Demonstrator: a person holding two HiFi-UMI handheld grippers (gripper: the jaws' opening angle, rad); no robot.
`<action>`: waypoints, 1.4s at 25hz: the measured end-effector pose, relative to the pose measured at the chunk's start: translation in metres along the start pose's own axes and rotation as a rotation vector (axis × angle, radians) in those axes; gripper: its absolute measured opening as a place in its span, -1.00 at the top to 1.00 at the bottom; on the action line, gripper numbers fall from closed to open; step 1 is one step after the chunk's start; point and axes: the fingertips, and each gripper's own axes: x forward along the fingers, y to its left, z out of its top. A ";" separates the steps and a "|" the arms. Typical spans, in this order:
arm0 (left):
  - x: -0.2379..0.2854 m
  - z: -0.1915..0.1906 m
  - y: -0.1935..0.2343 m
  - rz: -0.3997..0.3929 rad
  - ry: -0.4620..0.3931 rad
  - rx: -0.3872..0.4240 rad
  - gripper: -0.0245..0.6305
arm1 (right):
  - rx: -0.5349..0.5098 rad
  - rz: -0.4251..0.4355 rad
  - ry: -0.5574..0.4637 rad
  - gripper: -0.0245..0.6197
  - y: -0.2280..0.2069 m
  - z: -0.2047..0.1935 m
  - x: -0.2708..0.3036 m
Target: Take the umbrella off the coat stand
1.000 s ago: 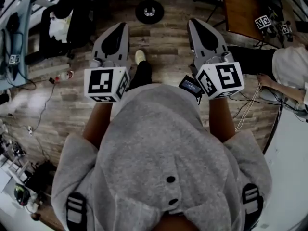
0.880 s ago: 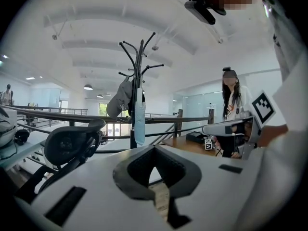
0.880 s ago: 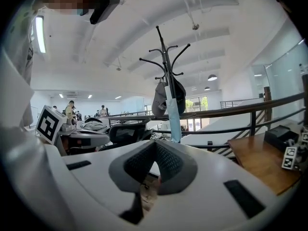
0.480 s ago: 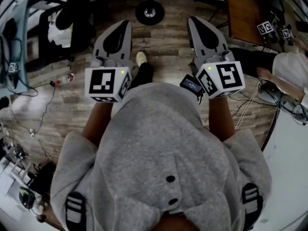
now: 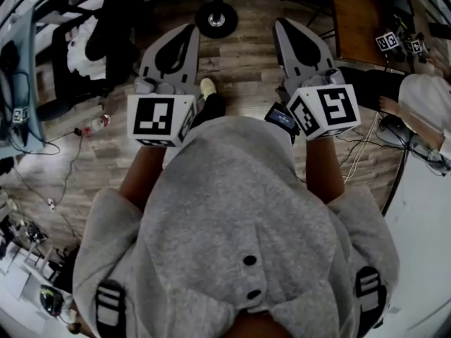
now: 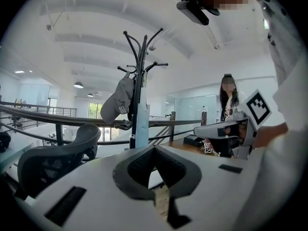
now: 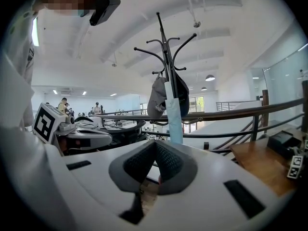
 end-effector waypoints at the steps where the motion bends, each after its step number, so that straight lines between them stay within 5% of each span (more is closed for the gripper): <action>1: 0.002 0.003 0.003 -0.004 -0.003 0.003 0.88 | -0.005 -0.001 0.002 0.89 0.001 0.002 0.004; 16: 0.013 0.024 0.034 -0.055 -0.063 -0.015 0.88 | -0.049 -0.051 0.015 0.89 0.017 0.020 0.048; 35: 0.048 0.044 0.019 -0.085 -0.067 -0.028 0.88 | -0.071 -0.075 -0.031 0.89 -0.029 0.050 0.050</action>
